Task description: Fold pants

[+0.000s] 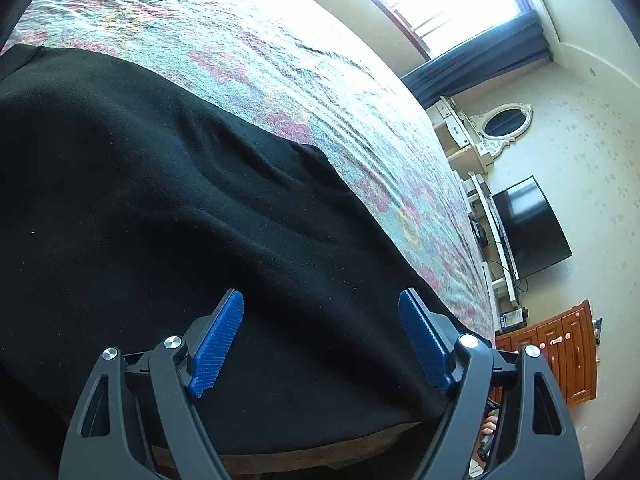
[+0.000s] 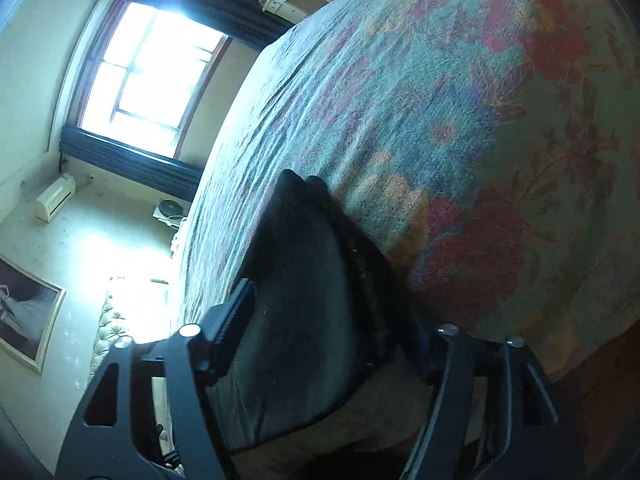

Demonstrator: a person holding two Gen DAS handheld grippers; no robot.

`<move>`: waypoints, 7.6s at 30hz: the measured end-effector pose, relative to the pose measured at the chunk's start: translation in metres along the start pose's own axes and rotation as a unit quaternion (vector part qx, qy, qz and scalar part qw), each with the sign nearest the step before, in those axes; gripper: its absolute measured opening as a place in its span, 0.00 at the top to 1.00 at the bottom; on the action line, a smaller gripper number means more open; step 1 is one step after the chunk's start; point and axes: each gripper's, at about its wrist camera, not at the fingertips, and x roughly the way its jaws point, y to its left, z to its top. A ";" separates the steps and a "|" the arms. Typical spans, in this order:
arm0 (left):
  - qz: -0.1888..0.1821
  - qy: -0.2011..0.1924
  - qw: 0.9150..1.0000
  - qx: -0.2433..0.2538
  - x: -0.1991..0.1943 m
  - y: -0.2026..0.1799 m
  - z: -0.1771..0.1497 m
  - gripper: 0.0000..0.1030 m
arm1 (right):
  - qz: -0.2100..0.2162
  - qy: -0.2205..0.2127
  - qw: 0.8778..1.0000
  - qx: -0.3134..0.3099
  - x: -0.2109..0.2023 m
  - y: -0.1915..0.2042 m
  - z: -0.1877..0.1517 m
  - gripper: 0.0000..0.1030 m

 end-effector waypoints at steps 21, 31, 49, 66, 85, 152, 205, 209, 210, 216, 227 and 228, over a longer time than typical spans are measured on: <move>-0.002 0.022 0.999 0.030 0.003 -0.006 -0.009 0.24 | 0.062 -0.028 0.996 -0.056 -0.031 0.115 0.017 0.88; 0.000 0.008 1.000 0.014 -0.019 0.017 -0.003 0.23 | 0.108 0.016 0.976 -0.191 -0.001 0.271 -0.037 0.88; -0.059 0.013 0.998 0.033 -0.027 0.041 -0.012 0.12 | 0.059 0.158 0.922 -0.348 0.135 0.358 -0.223 0.87; -0.063 0.019 0.997 0.040 -0.027 0.037 -0.011 0.12 | -0.040 0.170 0.853 -0.492 0.177 0.352 -0.331 0.86; -0.090 0.028 0.995 0.025 -0.036 0.054 0.001 0.12 | -0.049 0.172 0.821 -0.543 0.174 0.350 -0.371 0.55; -0.094 -0.088 0.987 -0.092 -0.140 0.189 0.024 0.12 | 0.143 0.583 0.768 -0.221 0.407 0.440 -0.299 0.14; -0.045 0.008 0.995 -0.085 -0.143 0.182 0.083 0.84 | 0.198 0.439 0.848 -0.221 0.198 0.368 -0.358 0.10; -0.086 -0.008 0.995 -0.041 -0.156 0.118 0.090 0.84 | 0.205 0.414 0.863 -0.204 0.186 0.355 -0.338 0.10; -0.093 -0.008 0.995 -0.027 -0.153 0.099 0.091 0.84 | 0.206 0.408 0.866 -0.201 0.183 0.351 -0.334 0.10; -0.119 -0.001 0.993 0.021 -0.113 0.017 0.080 0.84 | 0.204 0.387 0.881 -0.179 0.172 0.328 -0.319 0.10; -0.054 0.082 0.986 0.138 0.025 -0.081 -0.003 0.84 | 0.183 0.307 0.920 -0.164 0.137 0.292 -0.272 0.10; -0.037 0.088 0.984 0.152 0.037 -0.084 -0.010 0.84 | 0.179 0.301 0.924 -0.157 0.136 0.287 -0.268 0.10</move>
